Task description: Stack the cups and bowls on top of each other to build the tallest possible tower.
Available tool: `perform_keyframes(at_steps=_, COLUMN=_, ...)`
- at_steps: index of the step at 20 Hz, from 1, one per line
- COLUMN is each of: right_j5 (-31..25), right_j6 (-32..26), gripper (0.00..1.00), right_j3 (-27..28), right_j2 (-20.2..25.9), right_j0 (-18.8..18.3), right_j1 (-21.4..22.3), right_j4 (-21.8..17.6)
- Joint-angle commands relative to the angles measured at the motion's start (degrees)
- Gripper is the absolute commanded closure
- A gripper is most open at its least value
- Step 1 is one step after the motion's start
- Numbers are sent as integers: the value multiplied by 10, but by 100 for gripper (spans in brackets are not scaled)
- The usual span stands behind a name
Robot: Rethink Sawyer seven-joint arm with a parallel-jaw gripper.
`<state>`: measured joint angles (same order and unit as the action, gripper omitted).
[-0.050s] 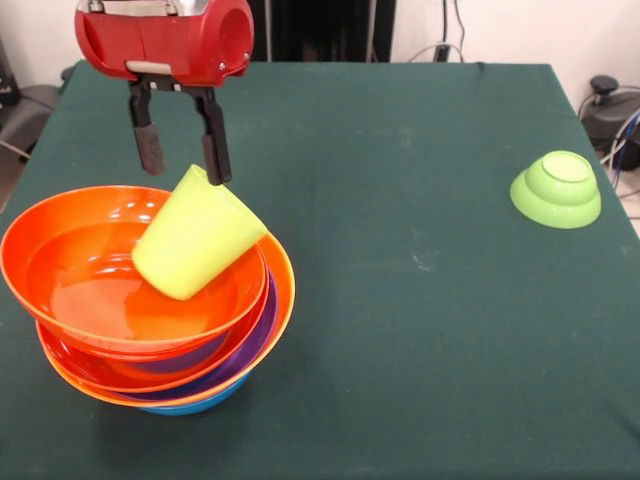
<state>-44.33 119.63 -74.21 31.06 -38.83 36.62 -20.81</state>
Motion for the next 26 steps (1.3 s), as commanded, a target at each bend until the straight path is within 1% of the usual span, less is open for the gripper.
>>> perform_keyframes(at_steps=1, right_j5=27, right_j6=-26, gripper=0, right_j3=-65, right_j2=-11, right_j0=5, right_j1=-29, right_j4=-17)
perform_keyframes(at_steps=10, right_j5=21, right_j6=-23, gripper=0, right_j3=-69, right_j2=-8, right_j0=6, right_j1=-31, right_j4=-11)
perform_keyframes(at_steps=14, right_j5=37, right_j6=-26, gripper=0, right_j3=-65, right_j2=-9, right_j0=6, right_j1=-43, right_j4=-20)
perform_keyframes(at_steps=19, right_j5=57, right_j6=-16, gripper=0, right_j3=-64, right_j2=-21, right_j0=14, right_j1=-37, right_j4=-34)
perform_keyframes(at_steps=26, right_j5=51, right_j6=-22, gripper=0, right_j3=-51, right_j2=-34, right_j0=20, right_j1=-28, right_j4=-44)
